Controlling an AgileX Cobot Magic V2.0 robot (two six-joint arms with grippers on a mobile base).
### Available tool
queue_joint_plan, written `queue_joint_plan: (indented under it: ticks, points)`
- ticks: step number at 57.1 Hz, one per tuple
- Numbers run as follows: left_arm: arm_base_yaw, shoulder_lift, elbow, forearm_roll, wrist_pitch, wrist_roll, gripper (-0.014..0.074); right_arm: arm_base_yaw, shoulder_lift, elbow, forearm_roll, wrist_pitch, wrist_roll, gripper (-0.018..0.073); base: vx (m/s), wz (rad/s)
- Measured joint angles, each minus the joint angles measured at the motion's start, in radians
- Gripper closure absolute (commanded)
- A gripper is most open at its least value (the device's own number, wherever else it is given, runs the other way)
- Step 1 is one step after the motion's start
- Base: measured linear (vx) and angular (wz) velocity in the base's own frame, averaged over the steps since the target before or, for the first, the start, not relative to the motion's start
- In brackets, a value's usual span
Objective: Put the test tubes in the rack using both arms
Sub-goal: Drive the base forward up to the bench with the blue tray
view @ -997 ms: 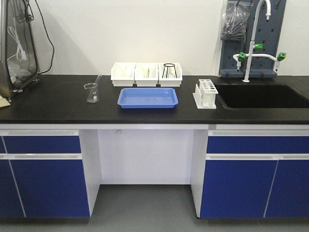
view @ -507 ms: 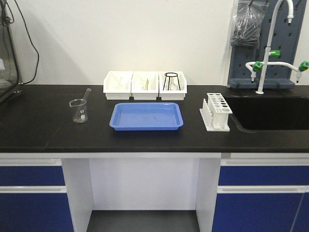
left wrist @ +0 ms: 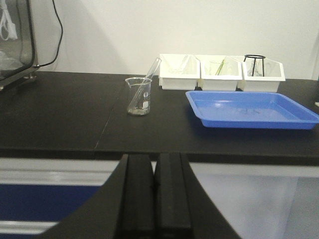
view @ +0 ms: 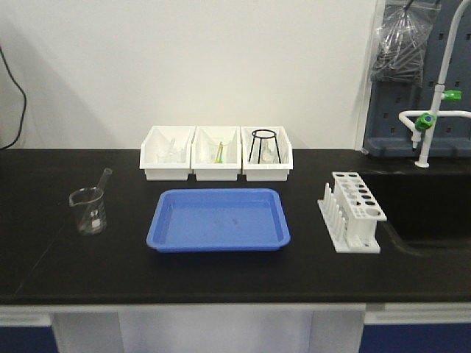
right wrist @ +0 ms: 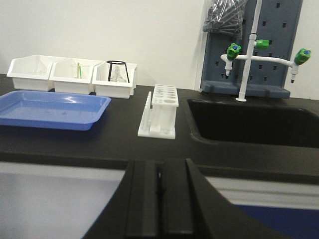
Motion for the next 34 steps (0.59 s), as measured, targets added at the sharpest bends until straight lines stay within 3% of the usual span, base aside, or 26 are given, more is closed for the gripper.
queue_joint_plan:
  ticks: [34]
  points:
    - [0.0,0.0,0.0,0.0,0.0,0.0,0.0601,0.0,0.0,0.0,0.0,0.0,0.0,0.0568,0.39,-0.01]
